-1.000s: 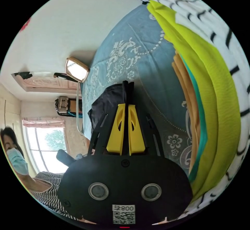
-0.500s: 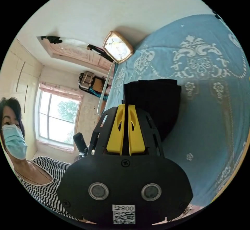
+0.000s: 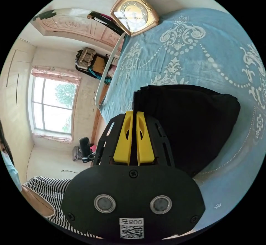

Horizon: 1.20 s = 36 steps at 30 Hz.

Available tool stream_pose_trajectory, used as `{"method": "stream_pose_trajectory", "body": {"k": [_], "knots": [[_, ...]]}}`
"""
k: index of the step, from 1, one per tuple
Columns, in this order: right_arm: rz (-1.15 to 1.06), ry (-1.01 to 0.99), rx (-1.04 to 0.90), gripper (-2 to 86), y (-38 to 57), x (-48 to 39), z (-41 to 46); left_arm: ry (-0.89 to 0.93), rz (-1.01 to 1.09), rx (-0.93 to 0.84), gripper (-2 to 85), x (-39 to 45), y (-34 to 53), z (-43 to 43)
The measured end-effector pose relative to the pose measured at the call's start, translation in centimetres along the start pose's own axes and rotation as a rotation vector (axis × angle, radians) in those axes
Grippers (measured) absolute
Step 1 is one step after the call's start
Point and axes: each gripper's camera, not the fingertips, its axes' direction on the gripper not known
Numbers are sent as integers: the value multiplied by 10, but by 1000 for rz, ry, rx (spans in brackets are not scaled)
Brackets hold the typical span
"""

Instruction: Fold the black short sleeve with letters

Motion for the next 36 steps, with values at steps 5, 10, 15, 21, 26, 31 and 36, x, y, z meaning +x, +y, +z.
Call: {"method": "stream_pose_trajectory", "body": {"k": [5, 10, 15, 21, 26, 31, 36], "knots": [[-14, 51, -67, 20, -29, -31, 25, 43, -95, 29, 7, -11, -3, -34], [-5, 91, -111, 25, -51, -51, 41, 55, -138, 30, 8, -11, -9, -62], [-19, 125, -139, 33, -66, -79, 43, 84, -161, 47, 10, -3, -8, -88], [-70, 109, -147, 49, -75, -116, 37, 54, -169, 62, 9, 18, 4, -118], [-64, 112, -174, 58, -80, -131, 36, -80, -132, 62, 4, 46, 18, -140], [-64, 65, -150, 55, -76, -146, 13, -99, -25, 94, 2, 80, 19, -154], [-101, 50, -91, 55, -47, -174, -39, -128, 39, 77, 1, 99, 0, -136]]}}
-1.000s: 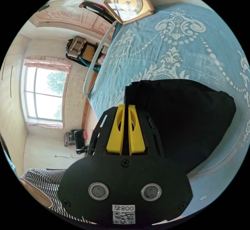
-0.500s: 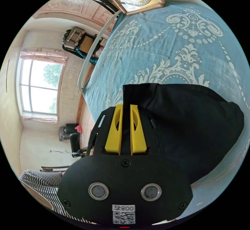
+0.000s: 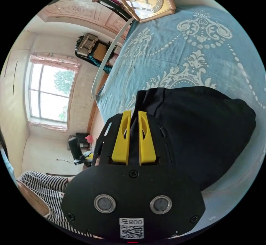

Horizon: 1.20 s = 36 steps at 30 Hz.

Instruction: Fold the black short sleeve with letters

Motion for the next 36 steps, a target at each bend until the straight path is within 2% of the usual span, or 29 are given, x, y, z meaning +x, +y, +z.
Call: {"method": "stream_pose_trajectory", "body": {"k": [3, 8, 12, 17, 23, 30, 33, 36], "knots": [[-49, 78, -12, 58, 42, -15, -32, -93, -58, -60, 1, -7, 1, 15], [-34, 276, -25, 70, 151, -42, -80, -93, -42, -52, 2, 2, 11, 14], [-23, 402, -56, 77, 226, -75, -86, -77, -40, -56, 1, 11, 19, 16], [-109, 556, -58, 83, 250, -109, -71, -70, -19, -71, 1, 29, 31, 23], [-126, 573, -100, 46, 256, -119, -59, -93, 11, -106, 1, 46, 45, 38], [-297, 678, -84, 13, 281, -162, -77, -208, 3, -93, 1, 44, 52, 40], [-281, 685, -136, 10, 289, -151, -66, -251, -26, -132, 0, 30, 63, 51], [-258, 648, -126, 8, 295, -146, -66, -203, -51, -113, 0, 19, 72, 53]]}}
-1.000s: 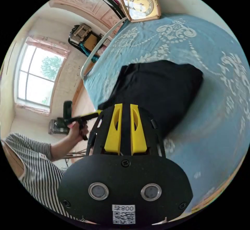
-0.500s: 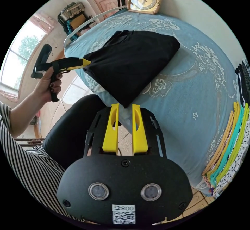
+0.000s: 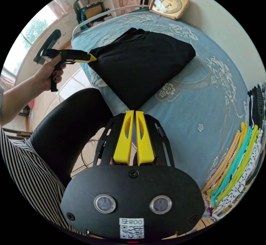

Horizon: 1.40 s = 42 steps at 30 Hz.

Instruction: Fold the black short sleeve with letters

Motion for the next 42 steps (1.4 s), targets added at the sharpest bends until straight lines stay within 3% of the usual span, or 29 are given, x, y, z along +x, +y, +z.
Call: {"method": "stream_pose_trajectory", "body": {"k": [10, 14, 19, 26, 30, 42], "knots": [[54, -121, 102, 2, 20, 9, -36, 31, 32, -4, 2, -1, 10, 5], [30, -120, 10, 2, 8, 8, 6, 40, -2, -19, 2, -16, 18, 16], [24, -132, 44, 2, 22, 8, 20, 89, 72, -10, 6, -7, 26, 7], [84, -249, 57, 2, 36, 25, 38, 262, 186, -248, 42, 24, 37, 54], [70, -226, 72, 3, 45, 21, 49, 324, 137, -371, 65, 23, 34, 81], [43, -174, 106, 5, 62, 21, 91, 486, -46, -380, 35, -16, 18, 89]]}}
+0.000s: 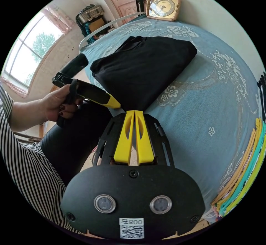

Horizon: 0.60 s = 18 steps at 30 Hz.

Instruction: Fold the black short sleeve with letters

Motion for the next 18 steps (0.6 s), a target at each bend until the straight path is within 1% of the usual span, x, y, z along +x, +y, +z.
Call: {"method": "stream_pose_trajectory", "body": {"k": [4, 8, 14, 18], "knots": [[58, -81, -9, 9, 5, 20, 11, -2, -25, 11, 17, -5, 0, -9], [176, -283, -36, 27, 15, 61, 22, 29, -18, 27, 10, -7, 1, -21], [447, -541, 56, 72, 54, 131, 37, 106, -24, 60, 7, -11, 3, -39], [536, -696, 62, 89, 65, 159, 67, 163, -39, 80, 6, -15, 5, -50]]}}
